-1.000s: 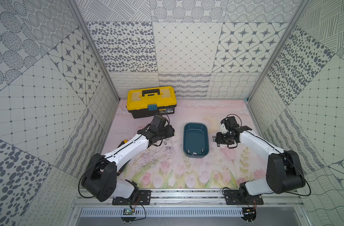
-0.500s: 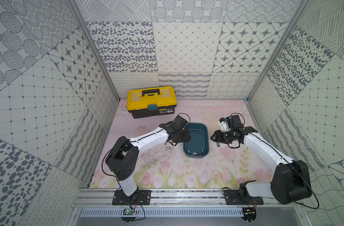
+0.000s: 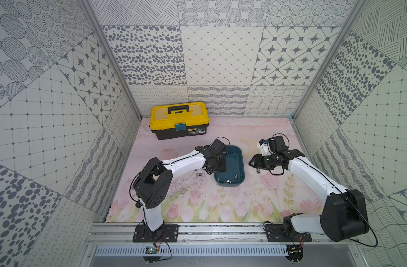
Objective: Take out the socket from the storage box
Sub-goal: Place the socket head at the center of the board, then adjust the storage box at the center of the board.
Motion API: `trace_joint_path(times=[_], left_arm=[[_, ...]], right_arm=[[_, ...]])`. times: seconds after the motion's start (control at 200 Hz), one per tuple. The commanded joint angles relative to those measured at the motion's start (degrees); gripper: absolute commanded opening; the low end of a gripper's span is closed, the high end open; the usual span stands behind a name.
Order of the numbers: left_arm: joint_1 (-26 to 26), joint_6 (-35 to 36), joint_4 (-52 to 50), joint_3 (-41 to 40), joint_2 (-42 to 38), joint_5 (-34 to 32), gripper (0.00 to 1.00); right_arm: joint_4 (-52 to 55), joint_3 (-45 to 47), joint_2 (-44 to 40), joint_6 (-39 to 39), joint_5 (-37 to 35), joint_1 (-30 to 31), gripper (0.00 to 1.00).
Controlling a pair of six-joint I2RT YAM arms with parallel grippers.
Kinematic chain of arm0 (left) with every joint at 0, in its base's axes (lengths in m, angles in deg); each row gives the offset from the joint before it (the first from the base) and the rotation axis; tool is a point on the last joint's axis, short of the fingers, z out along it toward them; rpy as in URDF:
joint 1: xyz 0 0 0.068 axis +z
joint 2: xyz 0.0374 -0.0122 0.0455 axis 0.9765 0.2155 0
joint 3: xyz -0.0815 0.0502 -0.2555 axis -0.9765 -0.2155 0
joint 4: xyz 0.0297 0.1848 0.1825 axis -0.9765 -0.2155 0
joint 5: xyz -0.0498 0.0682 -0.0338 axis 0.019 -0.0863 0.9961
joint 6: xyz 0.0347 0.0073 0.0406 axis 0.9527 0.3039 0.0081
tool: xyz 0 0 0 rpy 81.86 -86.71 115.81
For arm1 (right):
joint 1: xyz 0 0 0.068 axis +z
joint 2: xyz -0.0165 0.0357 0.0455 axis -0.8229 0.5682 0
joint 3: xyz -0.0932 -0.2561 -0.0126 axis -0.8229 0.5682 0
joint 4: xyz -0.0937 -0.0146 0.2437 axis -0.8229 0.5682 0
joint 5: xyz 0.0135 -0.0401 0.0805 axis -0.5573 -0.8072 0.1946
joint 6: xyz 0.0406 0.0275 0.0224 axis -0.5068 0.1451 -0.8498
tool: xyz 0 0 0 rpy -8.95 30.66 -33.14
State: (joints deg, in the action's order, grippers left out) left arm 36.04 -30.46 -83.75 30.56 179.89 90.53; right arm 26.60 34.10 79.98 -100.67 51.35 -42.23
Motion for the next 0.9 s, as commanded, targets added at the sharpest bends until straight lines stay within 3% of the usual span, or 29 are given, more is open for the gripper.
trace_joint_path(times=[0.0, 0.255, 0.49, 0.735, 0.896], left_arm=[[-0.16, 1.75, -5.12, 1.84, -2.18, -3.59, 0.53], [0.64, 1.87, -11.20, 2.79, -4.39, -11.50, 0.58], [1.26, 1.24, -9.29, 1.40, -2.00, -9.35, 0.57], [1.35, 0.52, -7.50, 1.31, 1.61, -7.36, 0.48], [1.35, 0.05, -7.09, 0.96, 2.64, -6.73, 0.35]], right_arm=[[-1.33, -0.70, -0.36, -0.38, 0.94, 0.21, 0.47], [-1.47, -0.70, -0.17, -0.31, 1.10, 0.21, 0.47], [-1.52, -0.34, -0.35, -0.39, 1.11, 0.26, 0.47], [-1.43, 0.03, -0.58, -0.27, 0.86, 0.21, 0.47], [-1.52, -0.01, -0.54, -0.14, 0.94, 0.21, 0.47]])
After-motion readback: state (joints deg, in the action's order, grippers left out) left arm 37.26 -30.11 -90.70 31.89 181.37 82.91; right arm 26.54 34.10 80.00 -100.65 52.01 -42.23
